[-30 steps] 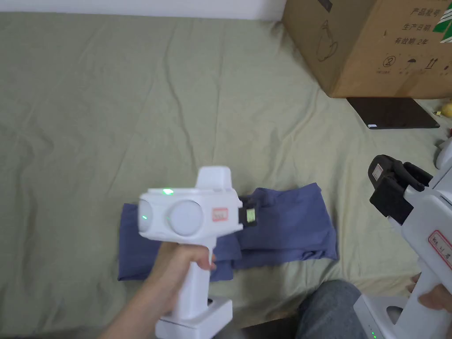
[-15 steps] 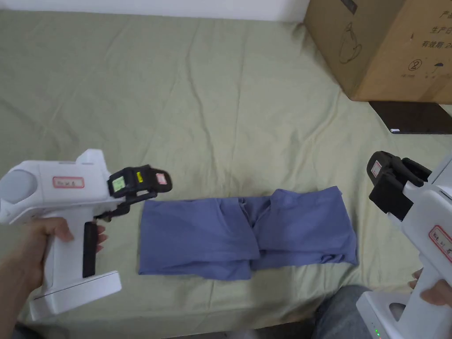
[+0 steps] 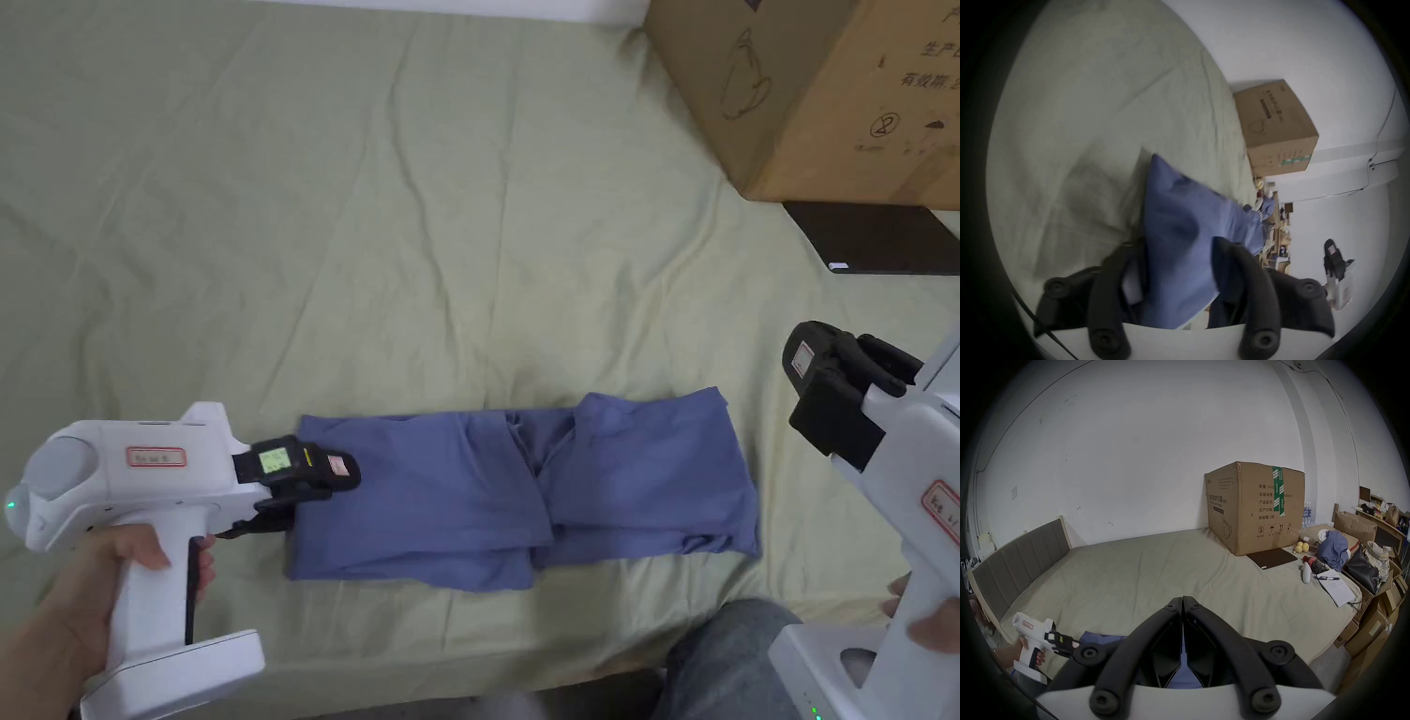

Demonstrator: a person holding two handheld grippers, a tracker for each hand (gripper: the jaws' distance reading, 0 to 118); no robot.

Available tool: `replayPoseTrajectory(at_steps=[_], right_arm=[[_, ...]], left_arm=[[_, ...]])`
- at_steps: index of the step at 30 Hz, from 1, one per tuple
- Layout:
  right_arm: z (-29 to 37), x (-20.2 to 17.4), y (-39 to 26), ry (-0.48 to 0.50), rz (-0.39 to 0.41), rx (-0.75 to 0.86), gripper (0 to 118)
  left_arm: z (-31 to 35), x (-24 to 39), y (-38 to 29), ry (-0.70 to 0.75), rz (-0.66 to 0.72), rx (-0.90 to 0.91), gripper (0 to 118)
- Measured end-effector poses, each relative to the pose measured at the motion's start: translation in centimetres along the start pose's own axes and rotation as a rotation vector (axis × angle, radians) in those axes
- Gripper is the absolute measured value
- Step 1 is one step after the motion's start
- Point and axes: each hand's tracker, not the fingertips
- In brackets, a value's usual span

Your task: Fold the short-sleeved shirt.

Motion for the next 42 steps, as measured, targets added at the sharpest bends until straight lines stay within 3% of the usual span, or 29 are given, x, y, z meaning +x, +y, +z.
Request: replayPoseTrajectory(at_steps=[2,4,7,15,16,21,26,29,34,38,42], right_arm=[[0.0,0.0,0.0,-0.003,-0.002,0.000,0],[0.0,-0.1,0.0,0.000,-0.006,-0.001,0],[0.0,-0.2,0.0,0.001,0.006,-0.002,0],[-0.1,-0.7,0.6,0.017,-0.001,0.014,0],[-0.1,-0.7,0.6,0.019,-0.001,0.016,0],[-0.2,-1.2,0.8,0.039,-0.004,0.024,0],[-0.5,-1.5,0.6,0.057,-0.012,0.028,0],[-0.7,-1.7,0.5,0.097,-0.055,0.028,0],[-0.3,-2.0,0.6,0.110,-0.038,0.060,0],[0.5,-1.5,0.5,0.100,-0.042,0.061,0],[1.5,-0.4,0.2,0.069,-0.062,0.060,0]], left_arm=[[-1.1,0.7,-1.0,0.066,-0.058,0.010,33],[-0.9,0.2,-0.3,0.101,-0.023,0.029,14],[-0.2,1.7,-0.7,0.127,0.019,0.047,4],[6.0,6.4,-1.1,0.278,-0.130,0.114,3],[7.0,3.1,0.4,0.312,-0.139,0.132,3],[13.4,0.9,2.3,0.569,-0.191,0.223,3],[18.0,2.2,2.8,0.747,-0.153,0.366,3],[18.0,5.9,0.8,0.703,-0.213,0.373,3],[14.7,11.0,-0.9,0.508,-0.354,0.313,3],[9.0,14.9,-2.5,0.515,-0.517,0.227,3],[1.8,17.0,-3.6,0.487,-0.506,0.137,3]])
